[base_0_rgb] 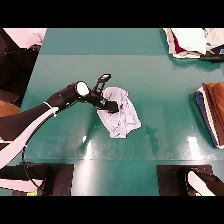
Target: Fold the shirts.
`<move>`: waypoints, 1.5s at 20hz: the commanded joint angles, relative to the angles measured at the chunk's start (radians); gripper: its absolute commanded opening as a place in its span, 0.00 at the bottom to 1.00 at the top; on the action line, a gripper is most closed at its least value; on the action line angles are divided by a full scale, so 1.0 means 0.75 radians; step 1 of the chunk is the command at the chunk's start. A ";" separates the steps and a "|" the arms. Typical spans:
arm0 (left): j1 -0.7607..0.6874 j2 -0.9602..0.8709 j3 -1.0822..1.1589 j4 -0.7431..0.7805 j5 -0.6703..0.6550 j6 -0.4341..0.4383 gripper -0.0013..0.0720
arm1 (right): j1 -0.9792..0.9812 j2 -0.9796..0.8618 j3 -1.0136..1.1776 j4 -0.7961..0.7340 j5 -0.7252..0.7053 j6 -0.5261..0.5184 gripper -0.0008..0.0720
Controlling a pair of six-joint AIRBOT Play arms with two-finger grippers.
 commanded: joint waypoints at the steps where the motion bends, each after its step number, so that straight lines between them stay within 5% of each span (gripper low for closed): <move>1: -0.001 -0.015 0.000 -0.014 0.009 -0.009 0.10 | 0.001 0.000 0.001 0.000 0.000 0.005 0.03; 7: 0.176 0.106 0.200 0.022 -0.343 0.094 0.05 | 0.001 0.000 -0.030 0.001 0.033 0.008 0.03; 11: 0.377 0.308 0.380 0.164 -0.562 0.152 0.05 | 0.007 -0.001 -0.313 0.039 0.064 0.018 0.04; 12: 0.418 0.347 0.409 0.197 -0.597 0.161 0.05 | 0.027 -0.007 -0.404 0.047 0.054 0.018 0.26; 13: 0.454 0.383 0.428 0.222 -0.621 0.163 0.05 | 0.069 -0.030 -0.494 0.044 0.041 0.018 0.63; 14: 0.478 0.407 0.436 0.236 -0.633 0.166 0.05 | 0.116 -0.066 -0.571 0.045 0.021 0.017 0.69; 21: 0.497 0.430 0.432 0.252 -0.690 0.165 0.05 | 0.600 -0.513 -0.725 0.044 -0.315 -0.117 0.69; 26: 0.497 0.430 0.432 0.253 -0.691 0.165 0.05 | 0.697 -0.746 -0.601 0.033 -0.234 -0.124 0.68; 30: 0.497 0.430 0.432 0.253 -0.691 0.165 0.05 | 0.705 -0.789 -0.540 0.033 -0.169 -0.164 0.14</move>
